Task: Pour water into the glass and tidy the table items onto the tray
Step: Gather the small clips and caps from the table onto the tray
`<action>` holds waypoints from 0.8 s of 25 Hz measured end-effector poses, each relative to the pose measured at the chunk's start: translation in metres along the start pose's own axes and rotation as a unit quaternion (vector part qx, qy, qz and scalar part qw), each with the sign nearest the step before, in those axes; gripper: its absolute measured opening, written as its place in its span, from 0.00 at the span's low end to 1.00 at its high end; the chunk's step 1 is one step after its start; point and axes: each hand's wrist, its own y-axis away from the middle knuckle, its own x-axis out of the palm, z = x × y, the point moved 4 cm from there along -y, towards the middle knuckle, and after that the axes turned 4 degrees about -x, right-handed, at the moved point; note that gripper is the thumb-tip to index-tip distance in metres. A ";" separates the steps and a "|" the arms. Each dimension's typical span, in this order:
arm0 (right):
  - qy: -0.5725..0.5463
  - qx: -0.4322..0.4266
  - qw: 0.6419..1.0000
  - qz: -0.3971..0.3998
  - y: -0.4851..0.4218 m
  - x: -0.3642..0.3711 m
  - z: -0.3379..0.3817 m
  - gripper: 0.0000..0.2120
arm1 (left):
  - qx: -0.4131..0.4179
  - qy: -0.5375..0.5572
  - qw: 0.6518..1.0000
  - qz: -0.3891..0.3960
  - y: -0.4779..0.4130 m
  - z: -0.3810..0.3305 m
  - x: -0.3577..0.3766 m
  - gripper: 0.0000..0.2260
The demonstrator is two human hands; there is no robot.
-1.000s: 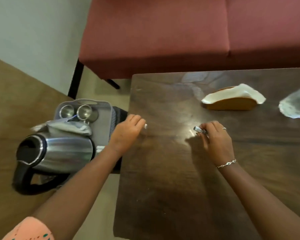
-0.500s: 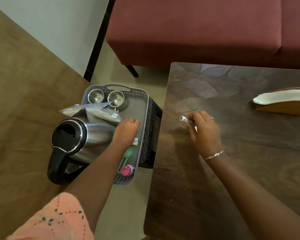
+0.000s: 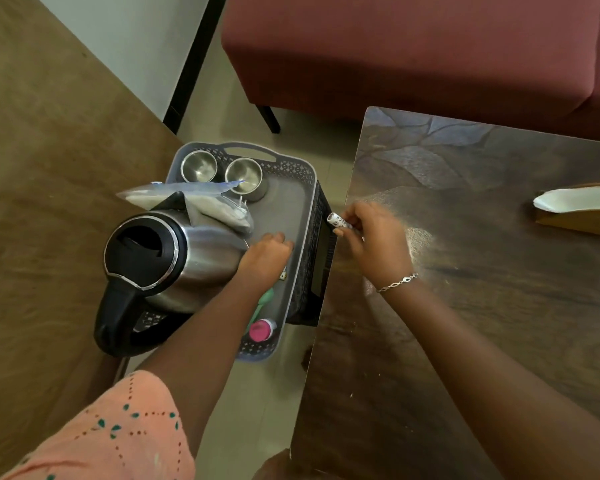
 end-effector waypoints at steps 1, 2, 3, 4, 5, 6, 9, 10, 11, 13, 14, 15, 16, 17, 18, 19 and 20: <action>-0.001 0.001 1.000 0.021 -0.006 0.005 0.005 0.06 | -0.003 0.010 1.000 0.001 0.004 -0.001 0.001 0.12; -0.002 -0.001 0.999 0.043 -0.012 0.010 0.010 0.06 | -0.007 0.021 1.000 0.000 0.008 -0.002 0.003 0.12; -0.002 -0.004 0.998 0.066 -0.018 0.016 0.015 0.06 | -0.010 0.034 0.999 -0.008 0.014 -0.003 0.007 0.12; 0.001 -0.008 0.996 0.091 -0.024 0.023 0.021 0.07 | -0.010 0.051 0.998 -0.020 0.019 -0.003 0.012 0.11; 0.008 -0.014 0.993 0.117 -0.029 0.031 0.026 0.08 | -0.006 0.067 0.997 -0.034 0.024 -0.003 0.017 0.12; 0.023 -0.024 0.989 0.142 -0.035 0.039 0.031 0.09 | 0.003 0.078 0.996 -0.053 0.029 -0.003 0.022 0.13; 0.098 -0.070 0.973 0.199 -0.049 0.067 0.044 0.11 | 0.013 0.089 0.990 -0.109 0.039 0.001 0.037 0.19; 0.125 -0.082 0.966 0.212 -0.052 0.075 0.047 0.11 | 0.010 0.092 0.989 -0.112 0.041 0.000 0.040 0.20; 0.152 -0.094 0.957 0.226 -0.053 0.082 0.049 0.11 | 0.007 0.105 0.990 -0.098 0.044 -0.001 0.042 0.21; 0.201 -0.125 0.934 0.266 -0.051 0.097 0.054 0.10 | 0.001 0.124 0.988 -0.087 0.047 -0.004 0.041 0.19; 0.216 -0.138 0.922 0.291 -0.047 0.104 0.055 0.10 | -0.002 0.124 0.988 -0.096 0.048 -0.005 0.040 0.18; 0.225 -0.145 0.910 0.316 -0.043 0.112 0.056 0.10 | -0.004 0.123 0.987 -0.098 0.049 -0.005 0.040 0.16; 0.232 -0.146 0.902 0.334 -0.039 0.119 0.055 0.10 | -0.008 0.123 0.987 -0.101 0.050 -0.004 0.041 0.16; 0.239 -0.144 0.897 0.342 -0.037 0.125 0.055 0.10 | -0.006 0.127 0.986 -0.103 0.050 -0.003 0.042 0.15; 0.244 -0.138 0.897 0.343 -0.036 0.129 0.054 0.09 | -0.003 0.135 0.985 -0.103 0.050 -0.003 0.044 0.15; 0.246 -0.131 0.898 0.340 -0.035 0.132 0.054 0.09 | -0.002 0.143 0.985 -0.097 0.051 -0.004 0.045 0.16; 0.248 -0.125 0.900 0.336 -0.036 0.135 0.054 0.09 | -0.003 0.155 0.983 -0.095 0.053 -0.004 0.047 0.17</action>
